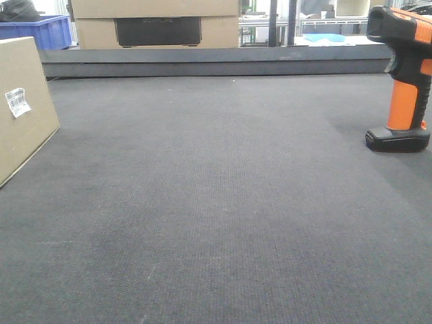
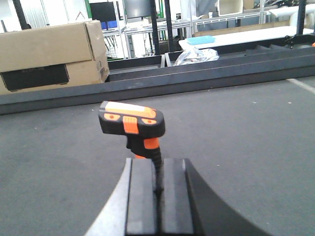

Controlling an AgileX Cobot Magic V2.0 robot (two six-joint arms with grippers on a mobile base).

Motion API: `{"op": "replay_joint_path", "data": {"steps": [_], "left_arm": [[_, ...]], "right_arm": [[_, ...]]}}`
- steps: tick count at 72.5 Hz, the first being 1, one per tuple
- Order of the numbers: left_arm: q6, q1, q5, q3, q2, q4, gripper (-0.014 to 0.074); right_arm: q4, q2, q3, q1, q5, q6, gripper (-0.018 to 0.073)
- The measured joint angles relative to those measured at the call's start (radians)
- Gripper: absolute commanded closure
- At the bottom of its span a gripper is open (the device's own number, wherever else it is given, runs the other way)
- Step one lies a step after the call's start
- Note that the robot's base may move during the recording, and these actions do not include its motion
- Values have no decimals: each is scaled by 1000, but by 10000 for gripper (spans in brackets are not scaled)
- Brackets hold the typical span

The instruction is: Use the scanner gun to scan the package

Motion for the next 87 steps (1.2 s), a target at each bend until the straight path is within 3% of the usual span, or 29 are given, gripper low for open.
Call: {"op": "replay_joint_path", "data": {"steps": [22,62,78,83,87], "left_arm": [[0,0,94,32,-201,0,707],[0,0,94,32,-205,0,707],[0,0,94,32,-205,0,707],[0,0,94,32,-205,0,707],[0,0,94,32,-207,0,707]], "right_arm": [[6,-143,0,0,94,-7,721],[8,-148,0,0,105,-12,721],[125,-147,66,0,83,-12,721],[157,-147,114,0,20,-65,721],[163,-147,168,0,-73,-183,721]]}}
